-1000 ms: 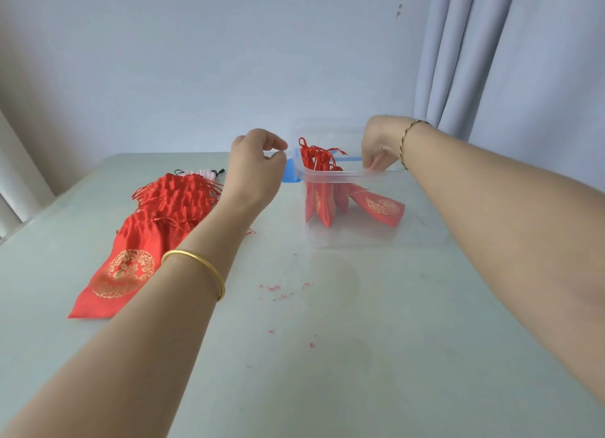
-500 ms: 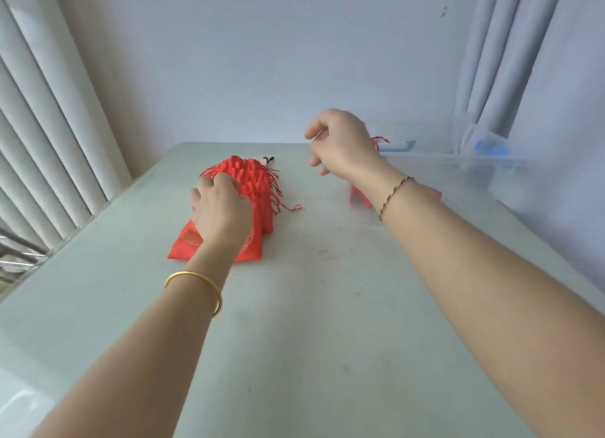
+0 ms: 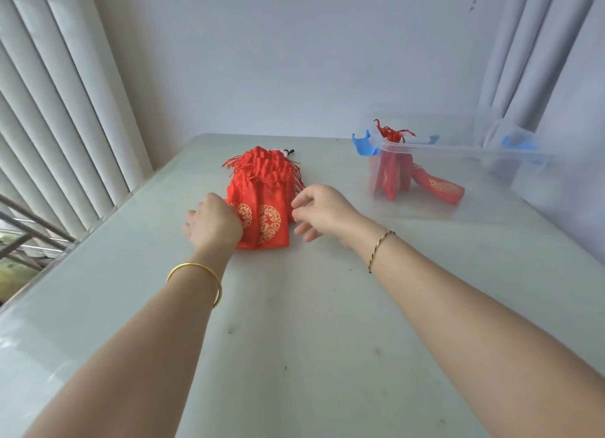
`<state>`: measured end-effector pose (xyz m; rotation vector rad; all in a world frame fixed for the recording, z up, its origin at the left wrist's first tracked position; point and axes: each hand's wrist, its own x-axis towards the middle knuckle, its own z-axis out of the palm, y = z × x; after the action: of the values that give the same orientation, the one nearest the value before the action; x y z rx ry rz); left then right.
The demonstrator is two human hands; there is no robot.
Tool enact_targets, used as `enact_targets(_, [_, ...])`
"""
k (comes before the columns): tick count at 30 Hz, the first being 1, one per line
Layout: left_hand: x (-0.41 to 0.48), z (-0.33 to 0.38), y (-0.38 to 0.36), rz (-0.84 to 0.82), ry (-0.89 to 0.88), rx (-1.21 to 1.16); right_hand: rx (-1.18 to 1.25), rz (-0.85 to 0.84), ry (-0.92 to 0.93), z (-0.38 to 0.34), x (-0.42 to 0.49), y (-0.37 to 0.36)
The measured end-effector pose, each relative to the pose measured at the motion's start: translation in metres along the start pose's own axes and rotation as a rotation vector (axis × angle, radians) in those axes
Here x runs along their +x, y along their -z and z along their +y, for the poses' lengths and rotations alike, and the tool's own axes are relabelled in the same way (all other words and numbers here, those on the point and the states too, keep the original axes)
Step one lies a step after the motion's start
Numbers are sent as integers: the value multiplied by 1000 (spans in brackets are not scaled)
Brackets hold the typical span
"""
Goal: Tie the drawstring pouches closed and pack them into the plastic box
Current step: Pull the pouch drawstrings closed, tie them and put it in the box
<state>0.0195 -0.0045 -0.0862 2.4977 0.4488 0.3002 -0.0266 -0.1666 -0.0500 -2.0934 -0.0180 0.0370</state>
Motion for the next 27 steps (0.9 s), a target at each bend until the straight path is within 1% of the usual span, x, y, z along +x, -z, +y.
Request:
enact_targets(2, [-2, -2, 2, 59, -11, -101, 29, -20, 9, 0, -1, -4])
enact_targets(4, [-9, -3, 6, 162, -66, -252, 69, -28, 33, -3, -5, -7])
enact_targets(6, [-21, 0, 8, 233, -178, -400, 115, -1, 46, -5, -5, -10])
enact_targets(8, [-36, 7, 9, 237, -318, -556, 162, 69, 71, -7, -4, -10])
enact_targets(11, [-65, 24, 8, 111, -490, -698, 316, 232, 188, -6, -9, 0])
enact_targets(13, [-85, 37, 8, 16, -536, -732, 366, 320, 213, 0, -20, 18])
enact_targets(14, [-92, 43, 8, 9, -546, -744, 403, 305, 203, 4, -27, 28])
enact_targets(16, [-98, 53, 7, 71, -562, -717, 481, 213, 179, 17, -43, 50])
enact_targets(17, [-100, 58, 9, 73, -576, -698, 501, 168, 168, 25, -50, 62])
enact_targets(18, [-102, 64, 10, 23, -591, -685, 514, 136, 163, 31, -55, 72])
enact_targets(21, [-115, 84, 12, -306, -599, -757, 589, 84, 152, 47, -69, 96])
enact_targets(22, [-121, 90, 13, -382, -597, -790, 611, 73, 151, 50, -71, 101])
enact_targets(23, [-125, 96, 11, -412, -594, -802, 632, 63, 148, 53, -73, 106])
enact_targets(25, [-127, 101, 8, -409, -598, -782, 664, 57, 143, 57, -76, 111])
enact_targets(27, [-124, 103, 6, -428, -623, -761, 725, 91, 126, 59, -76, 119])
